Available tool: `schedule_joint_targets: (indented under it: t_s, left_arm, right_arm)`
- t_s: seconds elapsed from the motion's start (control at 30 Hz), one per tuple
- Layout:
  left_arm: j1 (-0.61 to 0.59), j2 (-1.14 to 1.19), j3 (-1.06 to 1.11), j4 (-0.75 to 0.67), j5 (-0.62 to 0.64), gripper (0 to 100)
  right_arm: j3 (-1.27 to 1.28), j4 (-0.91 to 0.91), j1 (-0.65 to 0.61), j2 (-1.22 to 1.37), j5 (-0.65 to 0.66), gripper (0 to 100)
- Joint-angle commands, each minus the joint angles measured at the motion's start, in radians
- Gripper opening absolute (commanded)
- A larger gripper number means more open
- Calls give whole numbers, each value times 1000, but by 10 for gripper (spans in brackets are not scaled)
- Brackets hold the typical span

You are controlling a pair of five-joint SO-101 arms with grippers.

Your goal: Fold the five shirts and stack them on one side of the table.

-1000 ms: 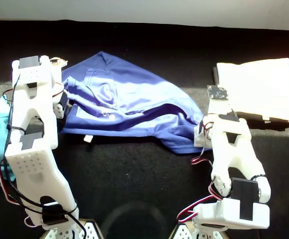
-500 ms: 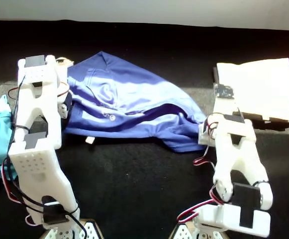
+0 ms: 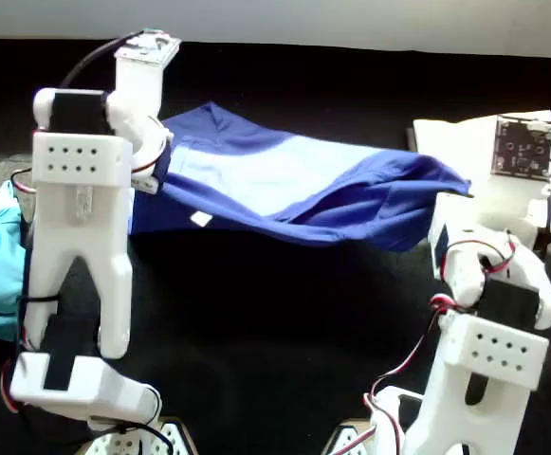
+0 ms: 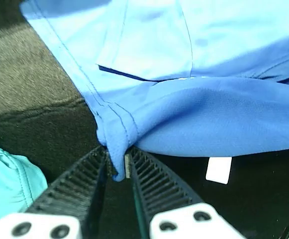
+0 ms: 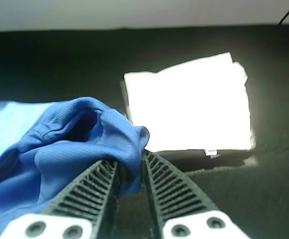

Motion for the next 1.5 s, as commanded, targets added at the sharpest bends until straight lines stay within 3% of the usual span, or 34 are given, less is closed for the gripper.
schedule_joint_targets:
  t_s: [0.0,0.2,0.47,0.63,0.73,0.87,1.03,1.2,1.33,1.47]
  left_arm:
    - [12,-211,-15,0,8,10]
    - [8,-427,-16,-3,3,10]
    - [7,-604,-73,-118,3,10]
    - [7,-642,-67,-121,5,10]
    - [7,-636,-54,-120,5,10]
    - [7,-616,79,-126,3,10]
    - [7,-581,397,-150,2,10]
    - [-48,-541,757,-316,0,10]
    - [-171,-519,955,-422,-3,10]
    - [-248,-522,1030,-442,-104,10]
  right_arm:
    - [-194,21,16,-62,57,7]
    - [-427,67,59,8,68,7]
    - [-746,130,107,113,63,7]
    - [-852,318,99,122,-8,7]
    - [-779,410,99,139,-106,7]
    - [-616,460,73,173,-130,7]
    - [-320,450,4,189,-127,7]
    - [-27,417,-142,182,-126,7]
    - [122,423,-231,180,9,8]
    - [159,469,-246,182,201,26]
